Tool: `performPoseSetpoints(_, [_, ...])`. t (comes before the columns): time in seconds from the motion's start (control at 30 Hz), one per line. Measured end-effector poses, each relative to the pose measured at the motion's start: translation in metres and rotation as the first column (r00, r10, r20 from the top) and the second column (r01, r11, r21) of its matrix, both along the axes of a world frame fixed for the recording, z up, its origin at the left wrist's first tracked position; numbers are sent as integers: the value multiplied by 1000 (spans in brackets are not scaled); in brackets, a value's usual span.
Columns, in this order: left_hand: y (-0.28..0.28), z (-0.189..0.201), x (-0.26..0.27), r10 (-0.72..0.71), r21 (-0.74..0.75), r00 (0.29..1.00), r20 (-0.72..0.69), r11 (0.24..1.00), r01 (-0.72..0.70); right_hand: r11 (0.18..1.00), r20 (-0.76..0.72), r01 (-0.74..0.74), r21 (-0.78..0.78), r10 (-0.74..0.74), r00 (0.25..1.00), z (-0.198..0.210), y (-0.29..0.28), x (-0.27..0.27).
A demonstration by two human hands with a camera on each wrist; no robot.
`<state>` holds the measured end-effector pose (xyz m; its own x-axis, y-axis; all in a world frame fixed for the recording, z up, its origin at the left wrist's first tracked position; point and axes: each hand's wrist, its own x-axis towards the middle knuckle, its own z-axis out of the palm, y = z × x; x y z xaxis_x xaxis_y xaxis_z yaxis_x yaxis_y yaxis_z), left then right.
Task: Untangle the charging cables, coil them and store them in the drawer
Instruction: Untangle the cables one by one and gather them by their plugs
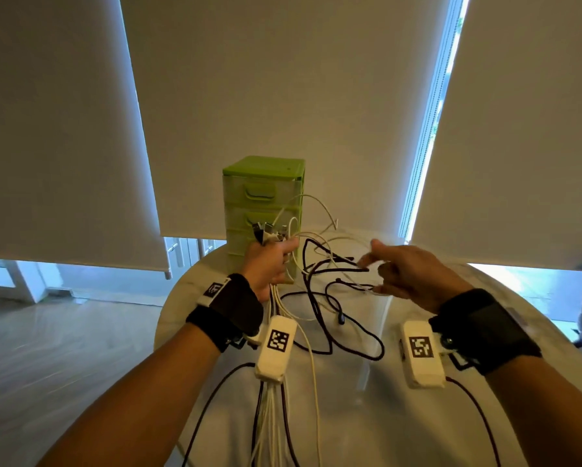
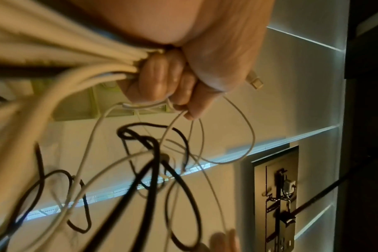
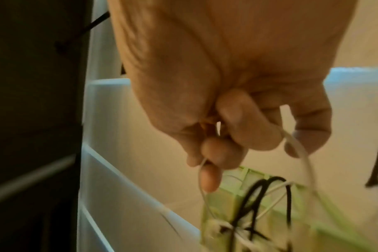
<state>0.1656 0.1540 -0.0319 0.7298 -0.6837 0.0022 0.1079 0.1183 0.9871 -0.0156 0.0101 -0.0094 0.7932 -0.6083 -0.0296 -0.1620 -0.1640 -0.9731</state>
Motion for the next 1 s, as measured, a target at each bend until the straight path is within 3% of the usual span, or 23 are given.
performPoseSetpoints(0.07, [4,2,5,-54,7,998,-10,999,54,997,-18,-60,-46,60,998,4,-4,-4])
performPoseSetpoints(0.13, [9,2,10,-48,21,999,-11,999,48,980,226,-120,157,82,971,4,-13,-12])
performPoseSetpoints(0.2, [12,-1,13,42,68,999,32,997,-44,913,482,-199,355,4,876,4,-21,-18])
performPoseSetpoints(0.23, [13,-2,13,82,93,995,60,992,-87,896,541,-203,396,-48,840,4,-23,-21])
performPoseSetpoints(0.27, [14,-4,13,101,107,992,76,988,-109,895,563,-192,403,-77,823,4,-22,-22])
performPoseSetpoints(0.33, [15,-4,14,84,104,994,69,990,-91,930,491,-102,353,-92,866,3,-19,-21])
performPoseSetpoints(0.37, [16,-2,13,58,96,996,64,993,-65,966,398,-6,258,-101,912,4,-19,-19])
performPoseSetpoints(0.43, [20,2,11,7,78,997,75,997,-13,970,176,204,-131,-180,968,7,-22,-15])
performPoseSetpoints(0.47, [21,3,9,-9,71,997,82,997,4,879,106,291,-378,-271,957,7,-23,-14])
performPoseSetpoints(0.5, [22,4,8,-20,65,996,85,998,15,732,90,347,-587,-367,926,7,-22,-14])
performPoseSetpoints(0.53, [21,5,7,-30,57,996,83,998,25,592,144,388,-706,-416,898,6,-15,-13])
performPoseSetpoints(0.57, [20,6,6,-39,47,996,78,998,36,503,239,423,-754,-389,889,6,-1,-11])
performPoseSetpoints(0.6, [19,7,4,-47,39,996,74,998,45,469,316,423,-776,-291,903,4,15,-8])
performPoseSetpoints(0.67, [17,9,1,-55,30,996,74,998,53,454,288,279,-846,-51,956,3,51,1])
performPoseSetpoints(0.73, [16,11,-2,-61,26,995,72,998,59,491,235,185,-851,42,971,2,68,10])
performPoseSetpoints(0.8, [17,13,-3,-89,-5,995,41,996,89,691,248,191,-697,-18,969,12,62,19])
performPoseSetpoints(0.87, [19,15,-3,-129,-52,992,-7,990,128,909,124,65,-412,-15,992,22,50,24])
performPoseSetpoints(0.9, [20,15,-2,-147,-68,989,-19,987,146,939,37,-4,-343,18,999,23,46,25])
performPoseSetpoints(1.0, [21,17,-4,-196,-84,981,5,977,196,865,-161,-135,-484,63,985,12,42,33])
